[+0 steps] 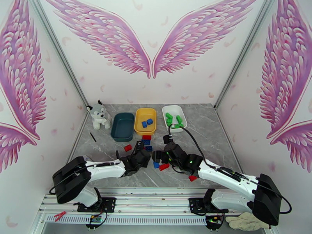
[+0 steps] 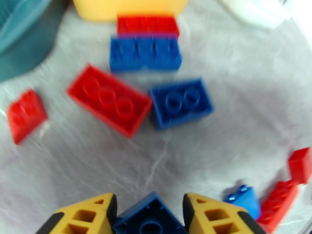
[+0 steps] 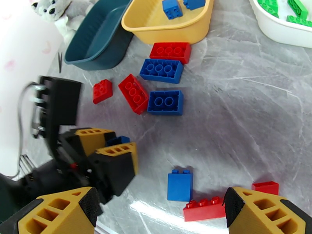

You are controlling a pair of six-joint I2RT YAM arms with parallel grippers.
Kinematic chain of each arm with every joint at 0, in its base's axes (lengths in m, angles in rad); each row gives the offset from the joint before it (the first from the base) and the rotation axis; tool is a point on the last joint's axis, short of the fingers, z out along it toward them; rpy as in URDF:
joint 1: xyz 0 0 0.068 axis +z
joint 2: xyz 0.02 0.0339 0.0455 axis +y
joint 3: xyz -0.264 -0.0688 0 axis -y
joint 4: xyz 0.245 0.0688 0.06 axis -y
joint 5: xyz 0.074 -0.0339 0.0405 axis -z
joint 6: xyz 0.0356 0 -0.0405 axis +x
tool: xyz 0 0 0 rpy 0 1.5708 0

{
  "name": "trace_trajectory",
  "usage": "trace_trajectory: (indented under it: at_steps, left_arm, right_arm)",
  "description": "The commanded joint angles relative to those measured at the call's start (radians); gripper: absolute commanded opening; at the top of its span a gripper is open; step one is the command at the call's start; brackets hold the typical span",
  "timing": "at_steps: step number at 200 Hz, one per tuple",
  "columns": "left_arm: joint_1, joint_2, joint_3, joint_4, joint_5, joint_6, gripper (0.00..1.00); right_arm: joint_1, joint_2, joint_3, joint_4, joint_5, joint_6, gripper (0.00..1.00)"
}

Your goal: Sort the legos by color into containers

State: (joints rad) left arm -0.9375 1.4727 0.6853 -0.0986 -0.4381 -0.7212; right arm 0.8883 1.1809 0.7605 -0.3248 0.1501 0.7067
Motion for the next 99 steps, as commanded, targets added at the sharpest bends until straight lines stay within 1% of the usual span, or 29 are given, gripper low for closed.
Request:
trace_trajectory:
  at_steps: [1, 17, 31, 42, 61, 76, 99]
  left_arm:
    - [0.066, -0.083, 0.013, -0.04, 0.012, 0.062, 0.47]
    - [0.131, -0.097, 0.07, -0.061, 0.048, 0.111, 0.48]
    - [0.185, -0.079, 0.147, -0.082, 0.078, 0.155, 0.49]
    - [0.221, -0.048, 0.213, -0.096, 0.098, 0.185, 0.49]
    - [0.277, 0.04, 0.344, -0.115, 0.124, 0.23, 0.49]
    - [0.314, 0.124, 0.445, -0.126, 0.152, 0.251, 0.49]
    - [0.365, 0.249, 0.594, -0.144, 0.175, 0.268, 0.5]
  right_arm:
    - [0.0, 0.011, 0.026, 0.021, -0.024, -0.021, 0.9]
    - [-0.001, 0.047, 0.071, 0.021, -0.046, -0.07, 0.93]
    - [-0.004, 0.088, 0.134, -0.033, -0.011, -0.097, 0.93]
    - [-0.014, 0.116, 0.162, -0.034, -0.003, -0.132, 0.94]
    - [-0.046, 0.174, 0.198, -0.03, 0.001, -0.166, 0.96]
    - [-0.079, 0.223, 0.21, -0.018, -0.004, -0.165, 1.0]
    - [-0.138, 0.294, 0.218, -0.002, -0.028, -0.153, 0.99]
